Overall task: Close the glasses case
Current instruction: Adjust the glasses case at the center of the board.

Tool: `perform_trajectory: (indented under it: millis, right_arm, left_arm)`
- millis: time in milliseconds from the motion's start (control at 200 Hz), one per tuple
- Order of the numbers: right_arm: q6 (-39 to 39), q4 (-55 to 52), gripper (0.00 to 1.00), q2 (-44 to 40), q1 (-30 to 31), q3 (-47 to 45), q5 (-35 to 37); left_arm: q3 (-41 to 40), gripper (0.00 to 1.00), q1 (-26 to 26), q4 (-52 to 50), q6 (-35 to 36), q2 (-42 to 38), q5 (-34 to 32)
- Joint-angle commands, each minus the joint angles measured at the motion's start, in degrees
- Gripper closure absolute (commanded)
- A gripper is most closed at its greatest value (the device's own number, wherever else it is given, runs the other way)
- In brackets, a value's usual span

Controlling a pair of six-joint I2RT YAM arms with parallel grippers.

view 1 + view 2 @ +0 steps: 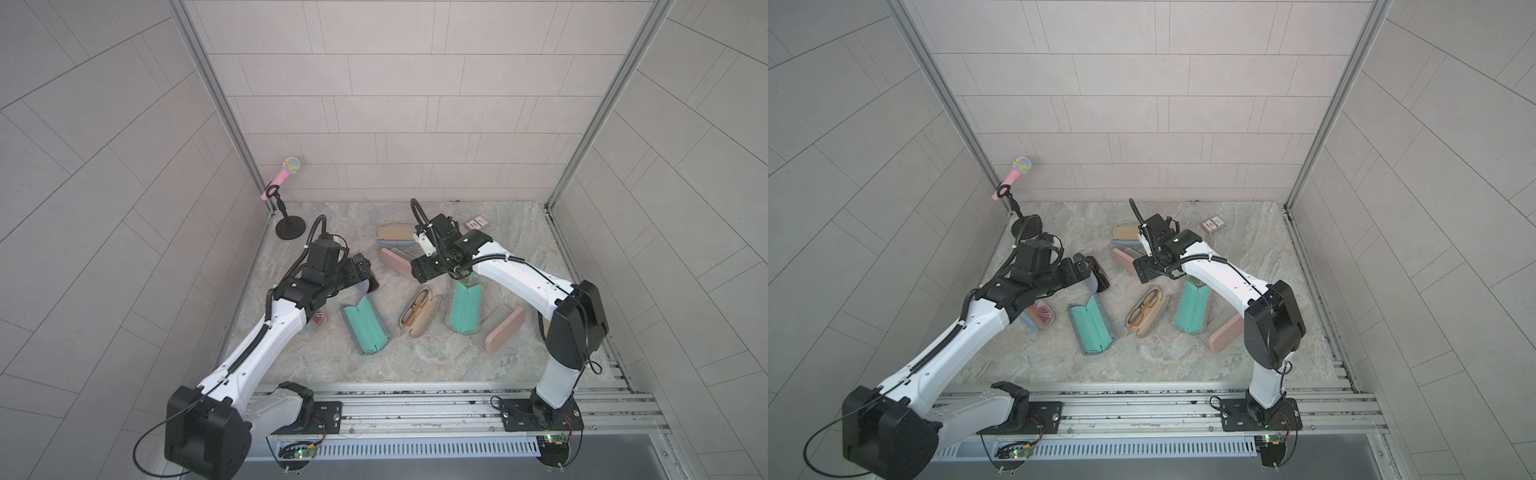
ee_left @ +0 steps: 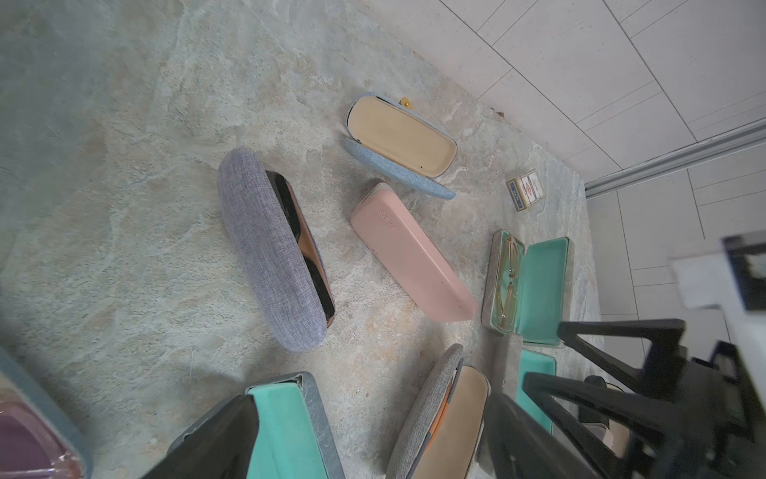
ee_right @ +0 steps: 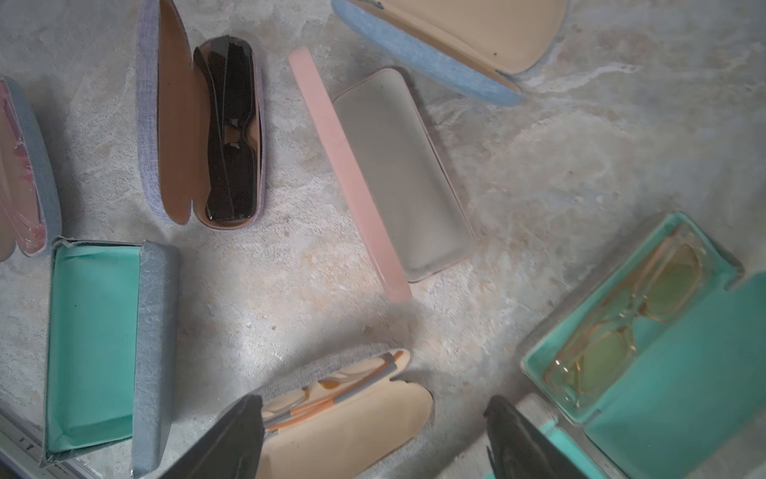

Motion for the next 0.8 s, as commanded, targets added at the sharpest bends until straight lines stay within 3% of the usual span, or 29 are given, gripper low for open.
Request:
perform_trajectory:
  millis: [0,796]
  right_arm:
    - [-1.7,-0.6,0.13,2.6,0.8,4.0,-0.8]
    - [-6.2,-7.0,0.12,21.3,-0.4,22.3,-1.9]
  left_arm:
    - [-0.5,0.07,0.6,-3.8,1.6,-3.5,-2.4]
    - [-1.4,0.05,2.4,-11.3,5.6,-13.5,-7.4]
